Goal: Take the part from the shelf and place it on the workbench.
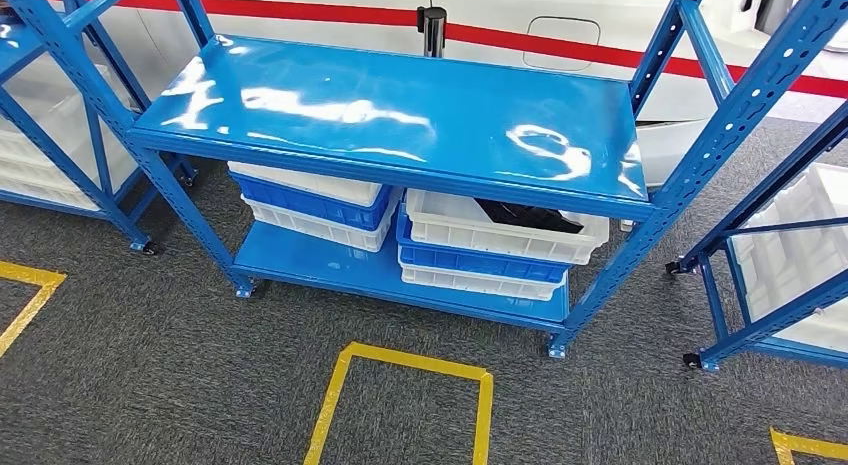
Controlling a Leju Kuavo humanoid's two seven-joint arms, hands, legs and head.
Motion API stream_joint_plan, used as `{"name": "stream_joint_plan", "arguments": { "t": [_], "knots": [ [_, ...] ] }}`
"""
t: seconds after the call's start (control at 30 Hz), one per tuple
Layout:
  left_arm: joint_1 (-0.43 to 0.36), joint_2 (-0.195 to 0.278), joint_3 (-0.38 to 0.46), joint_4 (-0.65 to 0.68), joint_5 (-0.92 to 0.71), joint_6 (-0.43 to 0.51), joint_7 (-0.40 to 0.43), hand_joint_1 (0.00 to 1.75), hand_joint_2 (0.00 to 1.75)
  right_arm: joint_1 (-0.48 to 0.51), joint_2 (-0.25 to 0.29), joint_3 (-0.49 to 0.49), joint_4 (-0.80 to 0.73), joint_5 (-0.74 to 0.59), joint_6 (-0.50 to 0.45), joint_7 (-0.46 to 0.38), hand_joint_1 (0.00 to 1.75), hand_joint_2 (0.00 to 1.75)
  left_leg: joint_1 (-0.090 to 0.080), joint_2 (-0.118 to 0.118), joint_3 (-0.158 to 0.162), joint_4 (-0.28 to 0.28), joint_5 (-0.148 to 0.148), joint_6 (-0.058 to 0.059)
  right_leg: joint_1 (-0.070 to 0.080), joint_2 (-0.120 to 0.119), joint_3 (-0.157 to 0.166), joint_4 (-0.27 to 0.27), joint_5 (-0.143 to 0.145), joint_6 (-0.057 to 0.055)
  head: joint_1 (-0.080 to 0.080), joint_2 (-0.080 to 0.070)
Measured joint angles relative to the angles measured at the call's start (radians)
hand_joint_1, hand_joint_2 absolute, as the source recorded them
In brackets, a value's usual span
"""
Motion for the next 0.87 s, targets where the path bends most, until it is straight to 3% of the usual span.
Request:
{"name": "stream_joint_plan", "arguments": {
  "t": [0.37, 0.87],
  "knots": [
    [0.034, 0.022, -0.213, -0.058, 0.266, -0.037, 0.083, 0.0, 0.0, 0.046, -0.013, 0.038, -0.022, -0.085, 0.042, -0.01, 0.0, 0.0, 0.002, 0.0, 0.001, 0.0, 0.0, 0.0, 0.001, 0.0, 0.001, 0.0, 0.0, 0.0, 0.0, 0.0],
    [0.04, 0.029, -0.254, -0.069, 0.281, -0.039, 0.089, 0.0, 0.0, 0.051, -0.016, 0.046, -0.027, -0.09, 0.048, -0.011, 0.0, 0.0, 0.001, 0.0, 0.001, 0.0, 0.0, 0.0, 0.001, 0.0, 0.001, 0.0, 0.0, 0.0, 0.0, 0.0]
  ]
}}
